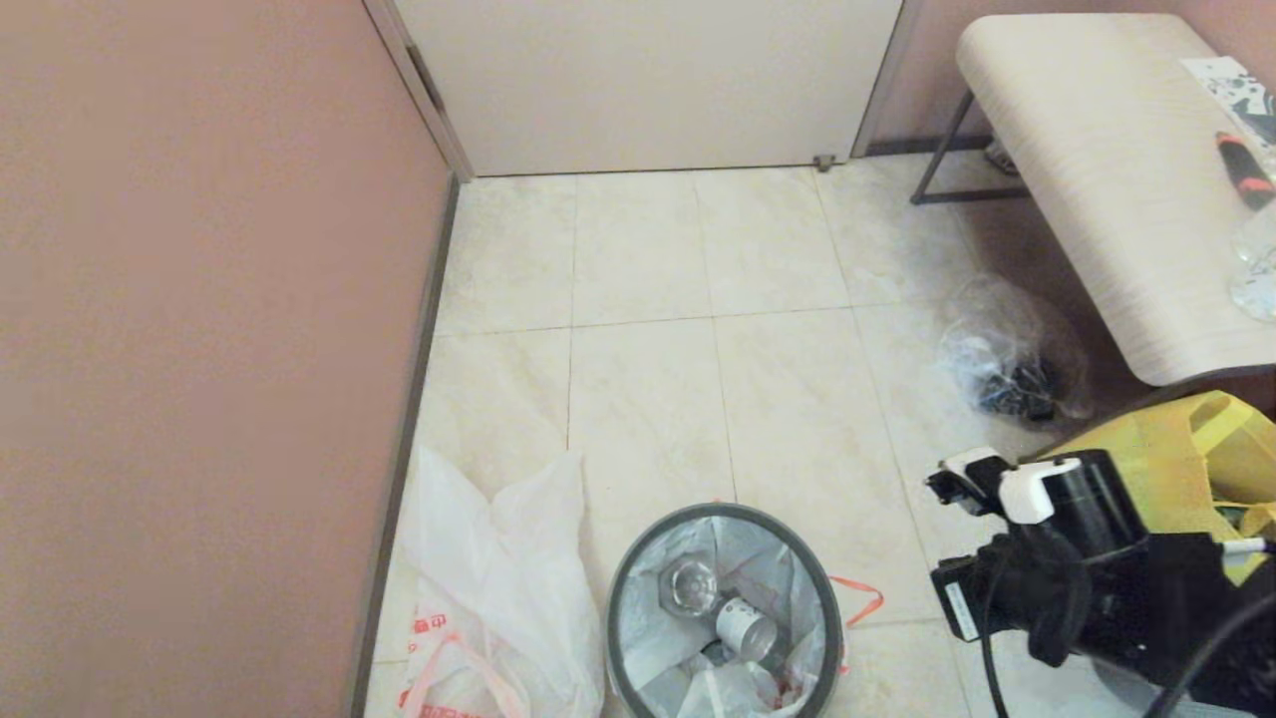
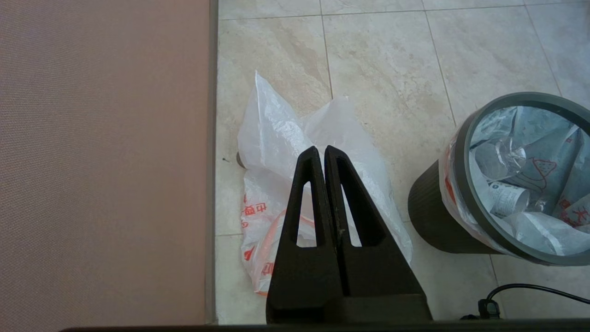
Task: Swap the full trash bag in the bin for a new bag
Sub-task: Place the trash can ring on the floor
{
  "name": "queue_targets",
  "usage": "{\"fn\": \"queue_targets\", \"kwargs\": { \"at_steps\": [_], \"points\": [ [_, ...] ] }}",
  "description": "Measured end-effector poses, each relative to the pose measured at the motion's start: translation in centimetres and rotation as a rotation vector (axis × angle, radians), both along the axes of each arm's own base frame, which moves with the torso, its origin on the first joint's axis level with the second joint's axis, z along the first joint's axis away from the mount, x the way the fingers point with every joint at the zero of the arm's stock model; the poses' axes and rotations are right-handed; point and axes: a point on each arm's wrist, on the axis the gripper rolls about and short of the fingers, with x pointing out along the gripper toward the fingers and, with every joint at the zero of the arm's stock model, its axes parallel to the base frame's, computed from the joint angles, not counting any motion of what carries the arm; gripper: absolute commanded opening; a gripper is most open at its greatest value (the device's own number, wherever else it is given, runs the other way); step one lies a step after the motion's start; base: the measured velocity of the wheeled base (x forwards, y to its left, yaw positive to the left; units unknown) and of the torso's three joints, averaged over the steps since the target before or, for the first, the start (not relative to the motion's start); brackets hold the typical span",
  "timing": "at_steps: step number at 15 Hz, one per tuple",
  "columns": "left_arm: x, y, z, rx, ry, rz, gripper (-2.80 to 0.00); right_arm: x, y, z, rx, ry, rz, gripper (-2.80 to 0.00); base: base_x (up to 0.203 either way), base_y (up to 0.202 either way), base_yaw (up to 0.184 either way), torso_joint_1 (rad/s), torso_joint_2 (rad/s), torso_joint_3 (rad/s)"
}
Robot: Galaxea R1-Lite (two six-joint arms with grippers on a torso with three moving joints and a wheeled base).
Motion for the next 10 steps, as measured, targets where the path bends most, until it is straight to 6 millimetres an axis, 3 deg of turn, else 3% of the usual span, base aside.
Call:
{"fn": "queue_targets", "kwargs": {
  "at_steps": [2, 3, 6, 10],
  "points": [
    [0.0, 0.0, 0.0, 0.000, 0.000, 0.000, -2.80, 1.0, 2.2, -2.2, 0.004, 0.018, 0.033, -2.80, 0.000, 0.000, 0.000, 0.000, 0.00, 0.000],
    [0.0, 0.0, 0.0, 0.000, 0.000, 0.000, -2.80, 1.2, 3.5, -3.0, 0.008, 0.011, 0.058, 0.00, 0.000, 0.000, 0.000, 0.000, 0.00, 0.000],
    [0.0, 0.0, 0.0, -0.001, 0.000, 0.000, -2.80, 1.7, 5.9, -4.1, 0.005, -0.002, 0.092, 0.00, 0.000, 0.000, 0.000, 0.000, 0.00, 0.000],
    [0.0, 0.0, 0.0, 0.000, 0.000, 0.000, -2.80, 2.9, 7.1, -5.2, -0.010, 0.001, 0.091, 0.00, 0.000, 0.000, 0.000, 0.000, 0.00, 0.000]
  ]
}}
